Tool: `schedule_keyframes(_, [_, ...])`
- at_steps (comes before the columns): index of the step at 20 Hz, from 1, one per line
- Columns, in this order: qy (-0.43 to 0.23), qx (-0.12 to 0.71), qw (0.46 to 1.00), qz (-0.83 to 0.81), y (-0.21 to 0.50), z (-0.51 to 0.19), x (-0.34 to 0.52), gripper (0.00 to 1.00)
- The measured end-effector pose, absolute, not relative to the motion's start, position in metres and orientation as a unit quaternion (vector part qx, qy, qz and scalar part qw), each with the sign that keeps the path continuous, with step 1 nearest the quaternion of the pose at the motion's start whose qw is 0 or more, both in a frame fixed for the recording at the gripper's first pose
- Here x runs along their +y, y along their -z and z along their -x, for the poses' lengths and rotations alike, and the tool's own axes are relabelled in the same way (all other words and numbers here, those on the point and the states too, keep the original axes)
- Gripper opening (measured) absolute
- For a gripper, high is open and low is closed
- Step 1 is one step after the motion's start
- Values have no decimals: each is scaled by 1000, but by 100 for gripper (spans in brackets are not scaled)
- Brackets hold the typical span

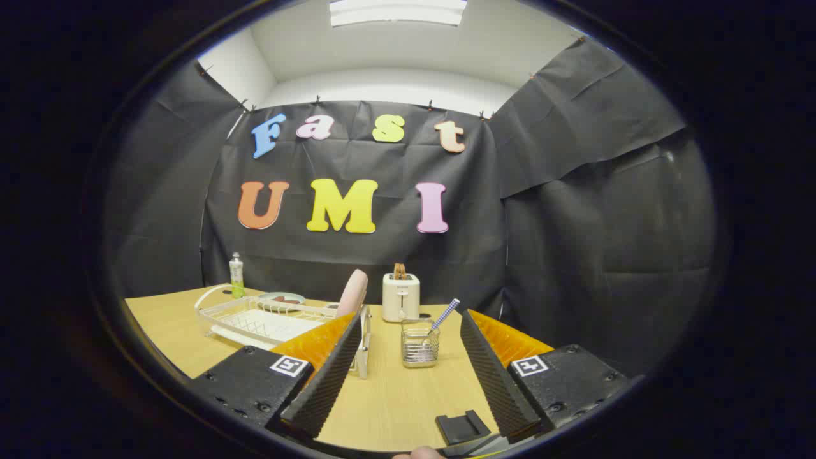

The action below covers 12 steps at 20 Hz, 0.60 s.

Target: Take the plate from the dish rack, then take the spoon from the basket and place it into the plate.

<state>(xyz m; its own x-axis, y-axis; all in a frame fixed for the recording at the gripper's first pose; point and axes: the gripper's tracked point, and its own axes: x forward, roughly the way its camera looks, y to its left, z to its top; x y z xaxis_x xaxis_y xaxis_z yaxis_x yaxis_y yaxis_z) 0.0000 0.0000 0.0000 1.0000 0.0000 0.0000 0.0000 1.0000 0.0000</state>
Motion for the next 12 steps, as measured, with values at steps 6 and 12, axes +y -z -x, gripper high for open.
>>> schedule_keyframes(6, [8,-1,1000,-6,1,-1,-5,100])
schedule_keyframes(12, [7,5,1000,-12,5,-4,-4,100])
